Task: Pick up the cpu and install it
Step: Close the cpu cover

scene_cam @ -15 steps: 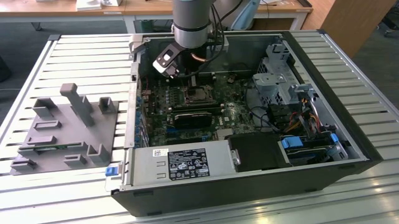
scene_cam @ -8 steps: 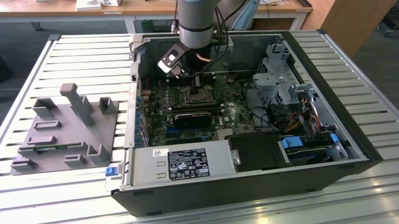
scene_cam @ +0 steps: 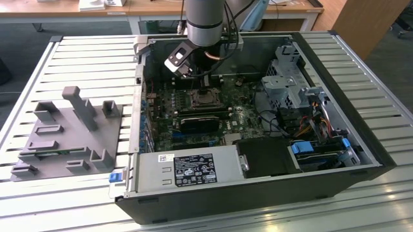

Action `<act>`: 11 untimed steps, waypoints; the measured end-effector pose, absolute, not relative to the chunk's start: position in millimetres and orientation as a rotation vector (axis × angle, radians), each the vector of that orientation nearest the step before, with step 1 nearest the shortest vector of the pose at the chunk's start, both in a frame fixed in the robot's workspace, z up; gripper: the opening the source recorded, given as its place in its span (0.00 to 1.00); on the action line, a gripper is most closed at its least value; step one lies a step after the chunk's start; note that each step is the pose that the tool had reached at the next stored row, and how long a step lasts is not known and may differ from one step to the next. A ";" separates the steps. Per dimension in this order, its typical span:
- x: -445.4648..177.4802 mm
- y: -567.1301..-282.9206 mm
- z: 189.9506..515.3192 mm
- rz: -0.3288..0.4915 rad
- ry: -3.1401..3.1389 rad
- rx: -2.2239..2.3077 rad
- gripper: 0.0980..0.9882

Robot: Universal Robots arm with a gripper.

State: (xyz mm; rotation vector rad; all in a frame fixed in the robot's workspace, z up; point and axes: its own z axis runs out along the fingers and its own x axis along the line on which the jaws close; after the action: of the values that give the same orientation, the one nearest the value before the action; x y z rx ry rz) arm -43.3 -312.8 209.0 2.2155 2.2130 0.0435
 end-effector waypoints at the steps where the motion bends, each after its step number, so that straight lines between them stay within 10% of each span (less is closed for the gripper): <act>1: -43.3 -312.8 211.0 0.043 2.213 2.216 0.01; 11: -35.8 -312.9 211.4 0.043 2.213 2.215 0.01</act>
State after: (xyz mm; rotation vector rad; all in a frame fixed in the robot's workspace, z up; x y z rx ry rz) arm -35.8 -312.9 211.4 2.2155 2.2130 0.0429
